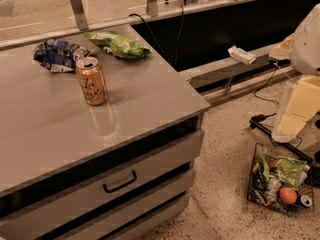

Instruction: Knock orange can over

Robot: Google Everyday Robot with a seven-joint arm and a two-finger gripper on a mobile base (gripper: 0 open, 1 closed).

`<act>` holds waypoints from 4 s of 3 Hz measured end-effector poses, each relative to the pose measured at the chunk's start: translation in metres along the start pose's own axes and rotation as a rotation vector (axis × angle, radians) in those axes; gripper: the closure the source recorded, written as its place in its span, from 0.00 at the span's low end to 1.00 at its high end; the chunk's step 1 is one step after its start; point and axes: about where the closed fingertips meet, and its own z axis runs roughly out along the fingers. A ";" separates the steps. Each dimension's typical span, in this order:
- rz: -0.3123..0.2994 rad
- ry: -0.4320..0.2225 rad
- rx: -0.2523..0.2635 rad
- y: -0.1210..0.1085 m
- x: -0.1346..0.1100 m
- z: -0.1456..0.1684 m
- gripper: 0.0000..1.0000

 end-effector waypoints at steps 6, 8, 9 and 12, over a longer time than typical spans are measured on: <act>-0.043 -0.654 -0.010 -0.154 -0.133 0.045 0.00; -0.057 -0.898 -0.199 -0.135 -0.230 0.073 0.00; -0.065 -0.904 -0.202 -0.134 -0.234 0.073 0.00; -0.300 -1.188 -0.210 -0.102 -0.344 0.082 0.00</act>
Offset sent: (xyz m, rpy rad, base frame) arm 0.0224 -0.0011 0.0059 0.0562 -0.0341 0.0432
